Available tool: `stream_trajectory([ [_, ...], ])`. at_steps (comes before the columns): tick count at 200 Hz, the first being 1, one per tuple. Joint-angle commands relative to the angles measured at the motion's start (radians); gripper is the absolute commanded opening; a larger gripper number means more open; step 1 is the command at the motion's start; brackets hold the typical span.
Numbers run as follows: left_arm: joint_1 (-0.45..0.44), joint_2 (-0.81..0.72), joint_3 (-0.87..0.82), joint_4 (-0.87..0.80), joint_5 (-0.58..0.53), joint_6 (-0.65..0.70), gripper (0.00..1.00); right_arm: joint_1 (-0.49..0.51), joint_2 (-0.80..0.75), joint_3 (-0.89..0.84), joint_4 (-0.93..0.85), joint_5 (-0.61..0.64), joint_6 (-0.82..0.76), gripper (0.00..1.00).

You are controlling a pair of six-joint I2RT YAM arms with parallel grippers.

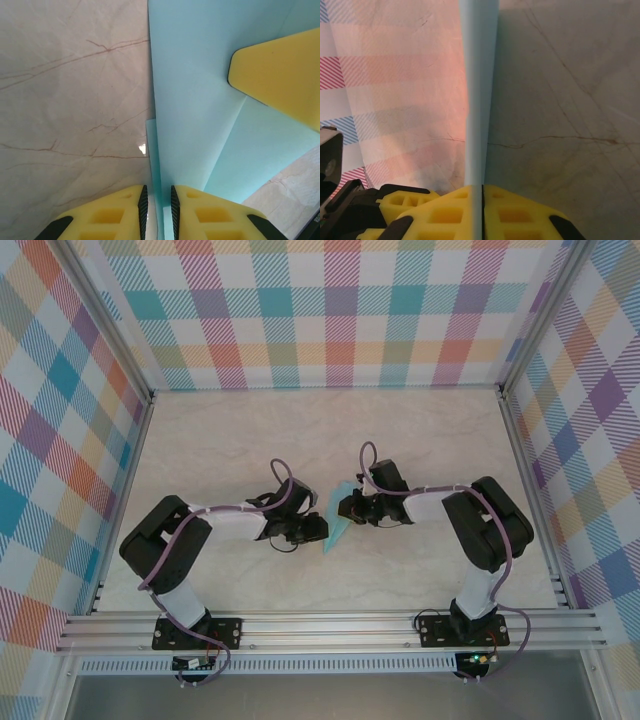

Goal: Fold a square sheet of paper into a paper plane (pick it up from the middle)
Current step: Turn over the paper at the center of the table.

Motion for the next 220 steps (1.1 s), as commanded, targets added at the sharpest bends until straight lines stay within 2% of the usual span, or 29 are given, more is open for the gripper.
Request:
stream_trajectory([
  [1,0.016,-0.092,-0.037,-0.007,-0.037,-0.02,0.24,0.009,-0.042,0.04,-0.079,0.005,-0.055,0.06],
  [24,0.016,-0.198,-0.074,-0.034,-0.098,-0.031,0.26,0.021,-0.12,0.079,-0.23,0.068,-0.108,0.04],
  [40,0.016,-0.289,-0.1,-0.086,-0.166,-0.032,0.28,0.044,-0.178,0.156,-0.466,0.183,-0.171,0.05],
  [64,0.016,-0.442,-0.137,-0.19,-0.306,-0.039,0.29,0.099,-0.191,0.343,-0.911,0.511,-0.24,0.07],
  [88,0.017,-0.586,-0.172,-0.263,-0.418,-0.054,0.31,0.178,-0.099,0.535,-1.313,0.867,-0.214,0.08],
  [103,0.019,-0.67,-0.191,-0.342,-0.497,-0.082,0.33,0.222,-0.019,0.617,-1.478,0.989,-0.171,0.09],
  [119,0.02,-0.755,-0.213,-0.391,-0.575,-0.112,0.34,0.267,0.063,0.677,-1.552,1.019,-0.136,0.09],
  [151,0.019,-0.902,-0.236,-0.479,-0.687,-0.156,0.36,0.363,0.226,0.794,-1.578,0.996,-0.104,0.12],
  [167,0.02,-0.954,-0.244,-0.508,-0.713,-0.166,0.38,0.393,0.311,0.862,-1.577,0.939,-0.093,0.13],
  [186,0.02,-0.992,-0.25,-0.52,-0.723,-0.173,0.38,0.43,0.392,0.927,-1.532,0.853,-0.094,0.2],
  [220,0.02,-0.99,-0.25,-0.517,-0.711,-0.173,0.38,0.448,0.428,0.943,-1.385,0.666,-0.117,0.33],
])
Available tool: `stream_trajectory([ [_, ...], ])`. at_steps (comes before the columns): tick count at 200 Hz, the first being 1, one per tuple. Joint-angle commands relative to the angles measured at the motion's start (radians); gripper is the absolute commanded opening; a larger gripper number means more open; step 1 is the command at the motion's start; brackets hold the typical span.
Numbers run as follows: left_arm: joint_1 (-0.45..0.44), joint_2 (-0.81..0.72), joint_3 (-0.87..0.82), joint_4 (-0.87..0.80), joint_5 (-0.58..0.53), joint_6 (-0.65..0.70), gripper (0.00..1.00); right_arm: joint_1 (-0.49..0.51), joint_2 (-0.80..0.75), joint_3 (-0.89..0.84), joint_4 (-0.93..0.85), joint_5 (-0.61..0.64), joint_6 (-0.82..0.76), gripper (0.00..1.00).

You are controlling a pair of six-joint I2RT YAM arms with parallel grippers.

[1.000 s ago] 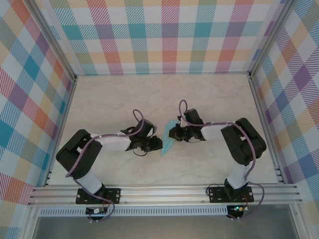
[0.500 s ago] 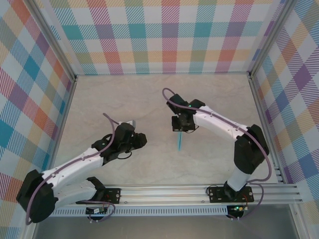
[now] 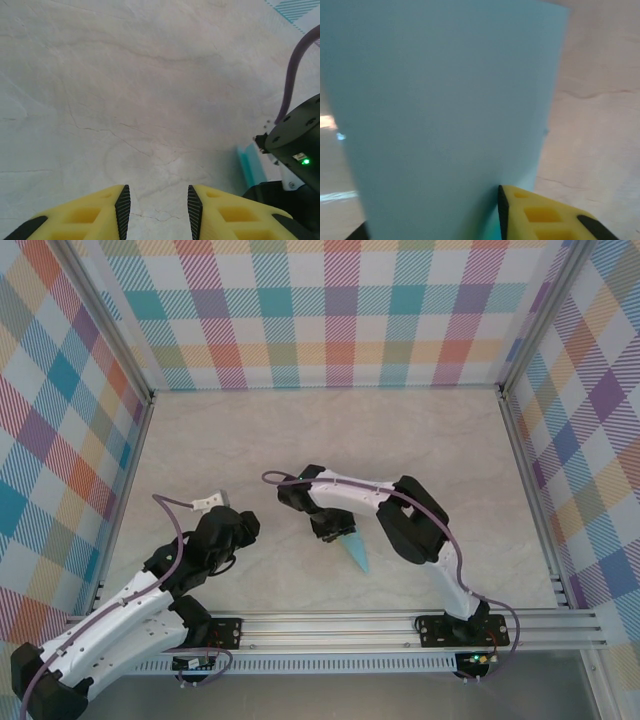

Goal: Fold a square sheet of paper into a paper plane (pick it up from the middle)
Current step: Turn over the paper at the center of the table, then fold the wing for the fifth time at the center of the table.

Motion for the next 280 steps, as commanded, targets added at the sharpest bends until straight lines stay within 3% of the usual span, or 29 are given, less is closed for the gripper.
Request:
stream_trajectory([
  [1,0.014,0.004,-0.017,-0.027,-0.025,-0.016,0.38,0.007,0.006,0.024,0.069,-0.156,-0.004,0.34],
  [21,0.013,0.018,-0.016,-0.018,-0.007,-0.012,0.38,0.008,-0.071,-0.027,0.155,-0.238,-0.032,0.52],
  [53,0.014,0.047,-0.018,0.026,0.056,0.016,0.39,0.009,-0.348,-0.222,0.367,-0.28,-0.044,0.81],
  [63,0.014,0.058,-0.02,0.045,0.082,0.023,0.4,0.007,-0.431,-0.277,0.406,-0.26,-0.039,0.99],
  [106,0.014,0.179,0.003,0.133,0.25,0.072,0.47,-0.008,-0.734,-0.464,0.469,-0.08,-0.007,1.0],
  [132,0.014,0.253,0.034,0.159,0.309,0.112,0.53,-0.029,-0.912,-0.65,0.626,-0.019,-0.02,1.0],
  [144,0.013,0.282,0.042,0.175,0.334,0.12,0.55,-0.043,-0.945,-0.691,0.593,0.026,0.018,1.0],
  [153,0.014,0.3,0.042,0.185,0.349,0.119,0.55,-0.085,-0.937,-0.686,0.547,-0.06,0.012,0.98],
  [159,0.014,0.31,0.038,0.197,0.364,0.116,0.55,-0.118,-0.931,-0.704,0.579,-0.186,-0.02,0.97],
  [169,0.012,0.327,0.027,0.21,0.388,0.106,0.56,-0.153,-0.924,-0.761,0.698,-0.4,-0.068,0.88],
  [186,0.012,0.362,0.01,0.284,0.424,0.086,0.56,-0.166,-0.896,-0.824,0.811,-0.543,-0.035,0.77],
  [192,0.012,0.376,0.012,0.287,0.438,0.082,0.56,-0.166,-0.88,-0.832,0.833,-0.585,-0.033,0.68],
  [203,0.011,0.396,0.011,0.293,0.46,0.079,0.56,-0.166,-0.848,-0.83,0.845,-0.627,-0.014,0.52],
  [223,0.008,0.416,0.007,0.306,0.478,0.067,0.57,-0.166,-0.803,-0.816,0.835,-0.642,-0.012,0.37],
  [254,0.004,0.434,0.008,0.322,0.492,0.059,0.57,-0.174,-0.735,-0.805,0.81,-0.614,-0.012,0.23],
  [280,-0.002,0.447,0.01,0.327,0.489,0.053,0.57,-0.174,-0.684,-0.789,0.829,-0.643,-0.021,0.19],
])
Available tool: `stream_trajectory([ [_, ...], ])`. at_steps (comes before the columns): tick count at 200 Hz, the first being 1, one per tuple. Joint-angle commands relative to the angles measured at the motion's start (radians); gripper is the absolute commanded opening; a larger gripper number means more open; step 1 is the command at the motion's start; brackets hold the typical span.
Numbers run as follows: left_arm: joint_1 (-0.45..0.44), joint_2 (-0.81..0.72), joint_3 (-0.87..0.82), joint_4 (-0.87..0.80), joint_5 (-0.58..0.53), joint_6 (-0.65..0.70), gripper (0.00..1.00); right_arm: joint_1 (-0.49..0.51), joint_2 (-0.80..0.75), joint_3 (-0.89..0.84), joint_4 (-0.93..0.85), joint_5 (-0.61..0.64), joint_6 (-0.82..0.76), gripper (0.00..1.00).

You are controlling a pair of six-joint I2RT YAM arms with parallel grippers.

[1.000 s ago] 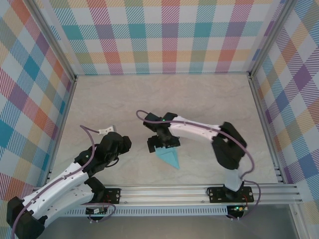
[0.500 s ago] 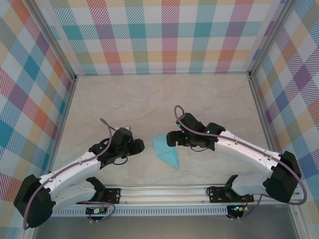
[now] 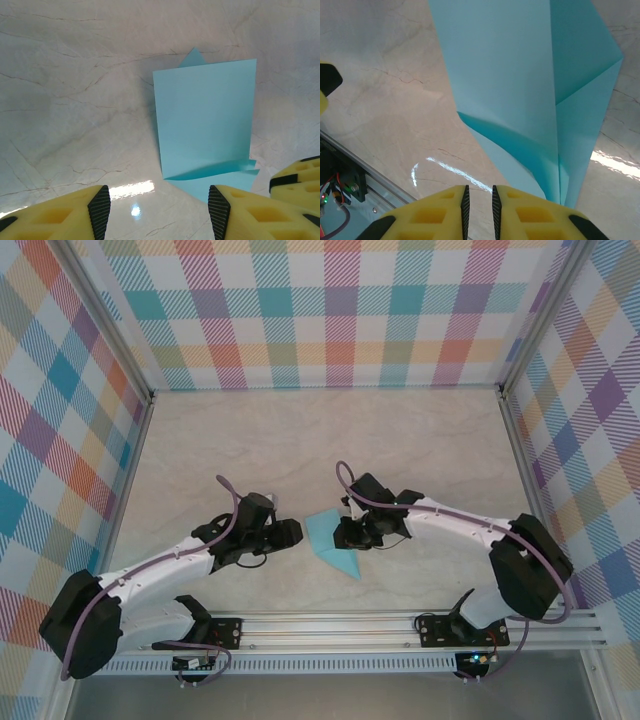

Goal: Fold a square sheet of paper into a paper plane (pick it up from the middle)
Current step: Fold the wing for the fifth time at the center of the table.

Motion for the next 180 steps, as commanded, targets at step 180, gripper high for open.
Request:
stream_trajectory([
  [180,-0.061,0.123,0.062,0.034,0.014,-0.004,0.56,-0.112,0.154,-0.072,0.124,-0.067,-0.01,0.09],
])
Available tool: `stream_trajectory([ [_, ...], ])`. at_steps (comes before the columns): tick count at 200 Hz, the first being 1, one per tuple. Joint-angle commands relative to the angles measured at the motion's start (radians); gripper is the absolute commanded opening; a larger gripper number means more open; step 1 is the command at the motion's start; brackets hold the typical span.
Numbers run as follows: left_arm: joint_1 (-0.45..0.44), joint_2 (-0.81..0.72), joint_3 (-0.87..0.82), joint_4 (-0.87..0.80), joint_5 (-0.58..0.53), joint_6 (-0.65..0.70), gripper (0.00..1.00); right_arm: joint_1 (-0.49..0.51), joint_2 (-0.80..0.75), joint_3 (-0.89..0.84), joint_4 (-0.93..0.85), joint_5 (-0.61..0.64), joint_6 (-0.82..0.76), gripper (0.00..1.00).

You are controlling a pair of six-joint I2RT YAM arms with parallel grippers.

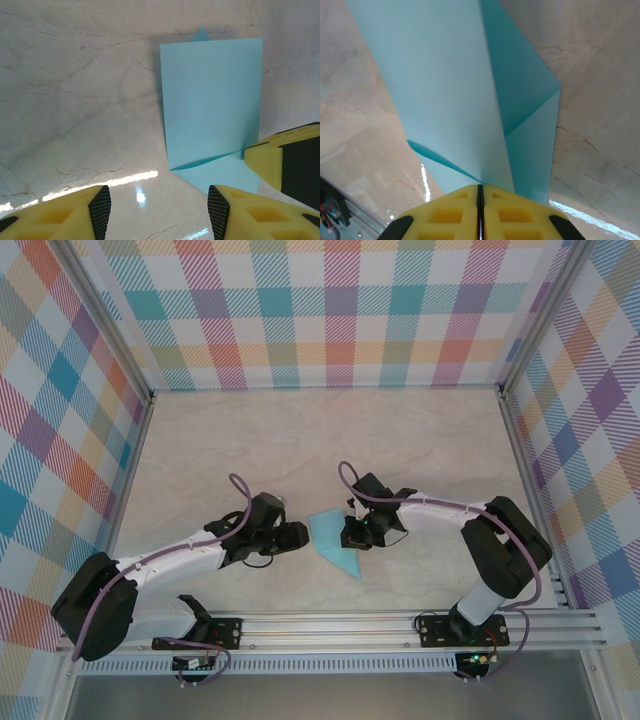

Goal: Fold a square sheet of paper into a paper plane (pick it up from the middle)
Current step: Fold the wing for the fifth time at the center of the table.

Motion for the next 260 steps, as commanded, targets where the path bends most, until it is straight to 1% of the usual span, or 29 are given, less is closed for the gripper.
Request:
stream_trajectory([
  [1,-0.018,0.015,0.031,0.017,0.003,0.003,0.56,-0.02,0.017,-0.034,0.04,-0.024,-0.007,0.1],
  [46,-0.041,0.048,0.052,0.03,0.015,0.001,0.57,-0.056,0.0,-0.08,0.071,-0.046,-0.013,0.12],
  [81,-0.078,0.112,0.089,0.04,0.006,-0.029,0.57,-0.076,-0.018,-0.125,0.115,-0.075,-0.008,0.13],
  [96,-0.095,0.151,0.104,0.037,-0.014,-0.079,0.57,-0.086,-0.021,-0.148,0.142,-0.084,0.004,0.13],
  [106,-0.107,0.173,0.099,0.072,-0.012,-0.119,0.57,-0.089,-0.023,-0.159,0.157,-0.093,0.008,0.13],
  [125,-0.131,0.197,0.08,0.128,-0.034,-0.25,0.57,-0.091,-0.028,-0.168,0.163,-0.087,0.011,0.13],
  [146,-0.155,0.217,0.061,0.178,-0.046,-0.338,0.57,-0.091,-0.026,-0.174,0.166,-0.085,0.013,0.13],
  [216,-0.193,0.285,0.055,0.205,-0.08,-0.443,0.54,-0.095,-0.032,-0.184,0.178,-0.08,0.015,0.13],
  [245,-0.2,0.309,0.057,0.245,-0.06,-0.45,0.52,-0.097,-0.038,-0.189,0.183,-0.078,0.016,0.13],
  [260,-0.203,0.326,0.059,0.27,-0.049,-0.452,0.48,-0.098,-0.039,-0.192,0.183,-0.079,0.018,0.13],
])
